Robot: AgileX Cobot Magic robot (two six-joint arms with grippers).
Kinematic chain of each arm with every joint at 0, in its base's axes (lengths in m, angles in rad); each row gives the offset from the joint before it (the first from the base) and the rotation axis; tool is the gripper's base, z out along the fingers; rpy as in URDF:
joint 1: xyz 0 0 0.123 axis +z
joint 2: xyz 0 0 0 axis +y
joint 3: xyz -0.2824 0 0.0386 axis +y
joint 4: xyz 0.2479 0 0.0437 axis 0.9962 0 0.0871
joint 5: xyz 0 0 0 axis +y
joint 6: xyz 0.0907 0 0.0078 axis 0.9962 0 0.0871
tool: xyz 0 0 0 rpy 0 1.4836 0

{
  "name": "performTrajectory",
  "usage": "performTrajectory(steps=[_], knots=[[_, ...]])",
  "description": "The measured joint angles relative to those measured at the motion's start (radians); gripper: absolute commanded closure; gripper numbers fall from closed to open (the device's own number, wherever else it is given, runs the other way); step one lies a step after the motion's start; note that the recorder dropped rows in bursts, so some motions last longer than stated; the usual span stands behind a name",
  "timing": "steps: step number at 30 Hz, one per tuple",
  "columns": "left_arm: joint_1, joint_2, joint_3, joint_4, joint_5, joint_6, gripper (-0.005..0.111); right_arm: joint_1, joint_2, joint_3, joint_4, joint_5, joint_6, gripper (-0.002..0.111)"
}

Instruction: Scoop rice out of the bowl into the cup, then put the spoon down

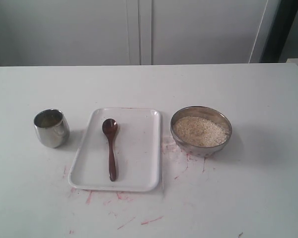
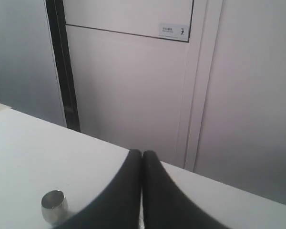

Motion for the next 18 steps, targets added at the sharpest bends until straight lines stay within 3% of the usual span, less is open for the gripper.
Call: performTrajectory(steps=[18], knots=[[0.000, 0.000, 0.000, 0.000, 0.000, 0.000, 0.092, 0.000, -0.233, -0.002, 0.023, 0.053, -0.056, 0.108]])
